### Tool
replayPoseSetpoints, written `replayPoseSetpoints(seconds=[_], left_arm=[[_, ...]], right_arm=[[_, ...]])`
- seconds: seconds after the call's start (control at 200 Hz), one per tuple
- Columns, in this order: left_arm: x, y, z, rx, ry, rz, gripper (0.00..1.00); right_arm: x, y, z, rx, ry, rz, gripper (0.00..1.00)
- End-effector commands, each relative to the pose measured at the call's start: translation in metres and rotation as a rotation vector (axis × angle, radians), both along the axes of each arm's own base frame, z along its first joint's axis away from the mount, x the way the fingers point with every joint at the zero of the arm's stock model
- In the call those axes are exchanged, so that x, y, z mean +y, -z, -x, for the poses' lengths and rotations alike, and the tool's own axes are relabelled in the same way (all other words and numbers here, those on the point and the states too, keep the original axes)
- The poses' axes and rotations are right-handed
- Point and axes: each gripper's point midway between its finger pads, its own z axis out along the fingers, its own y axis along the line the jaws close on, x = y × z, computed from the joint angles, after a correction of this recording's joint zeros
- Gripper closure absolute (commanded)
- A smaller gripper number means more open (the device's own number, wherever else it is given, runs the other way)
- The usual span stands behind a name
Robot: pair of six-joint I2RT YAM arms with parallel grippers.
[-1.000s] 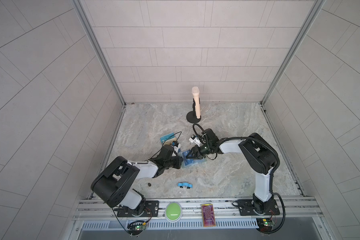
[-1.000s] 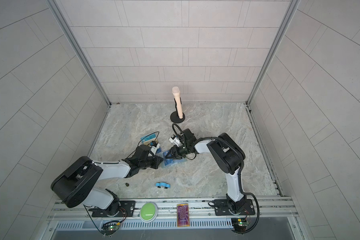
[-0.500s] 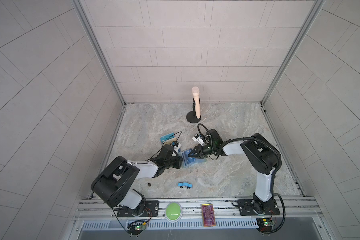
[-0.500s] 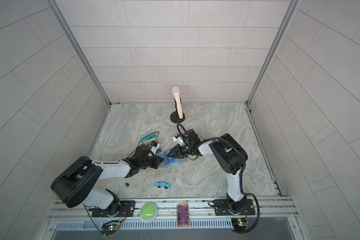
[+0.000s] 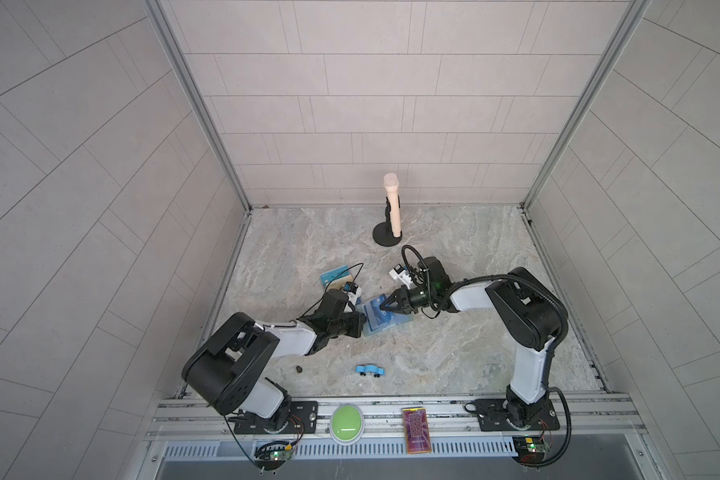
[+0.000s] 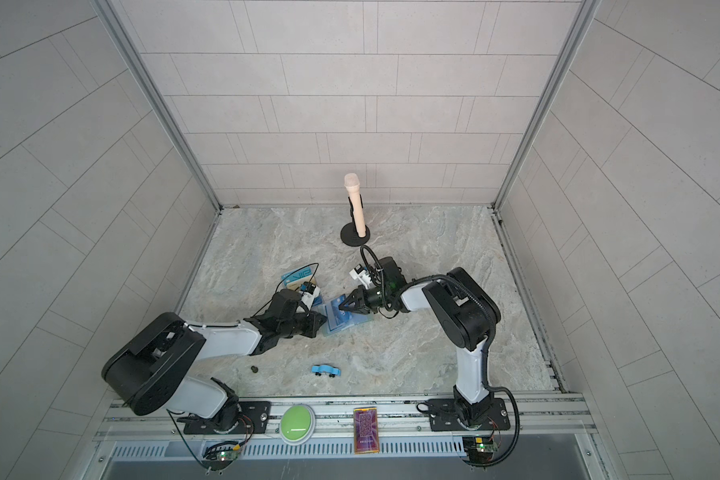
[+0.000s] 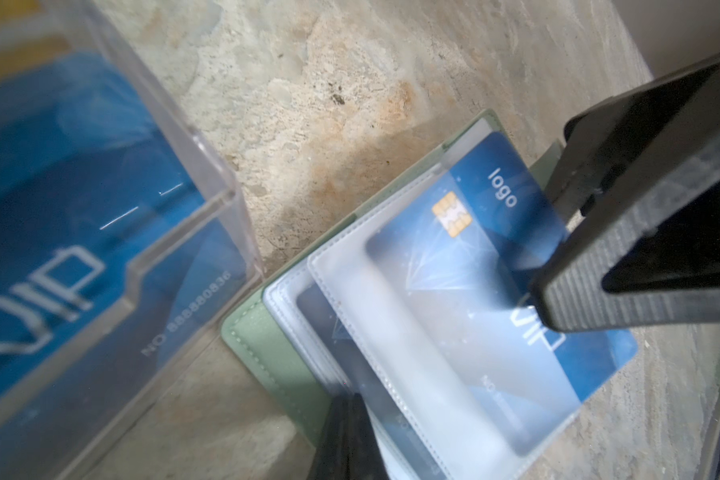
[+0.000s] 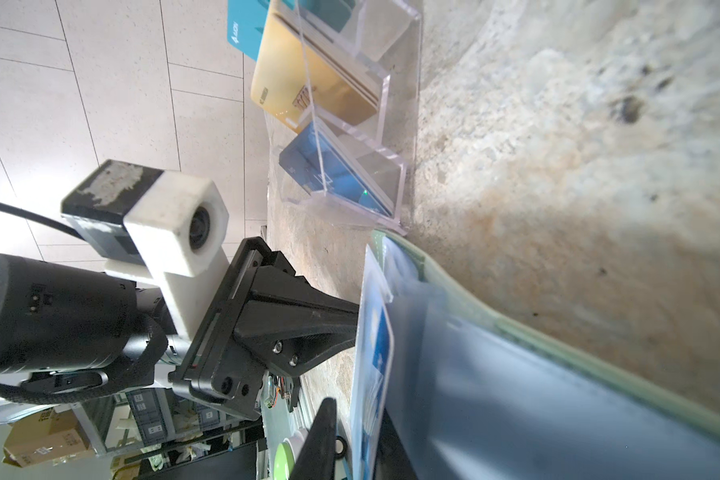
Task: Take the credit cards out of the card holder
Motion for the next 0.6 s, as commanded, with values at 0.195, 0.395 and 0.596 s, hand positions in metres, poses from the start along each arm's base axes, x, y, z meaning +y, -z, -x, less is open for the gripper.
replayPoseSetpoints(seconds=[0.195,0.395,0.596], left_arm=[[0.008,0.030,0.027,0.094,0.056,-0.140,1.00],[0.006,0.024,0.026,0.075,0.068,-0.143,1.00],[0.002,0.006,0.024,0.036,0.083,-0.118,0.95]], right_arm=[[-0.020,-0.010,0.000,-0.100,-0.013,0.125,0.89],[-0.039,-0.011,0.000,-0.122,-0.021,0.203,0.94],[-0.053,-0.012,0.003,-0.142,-0.026,0.267,0.94]])
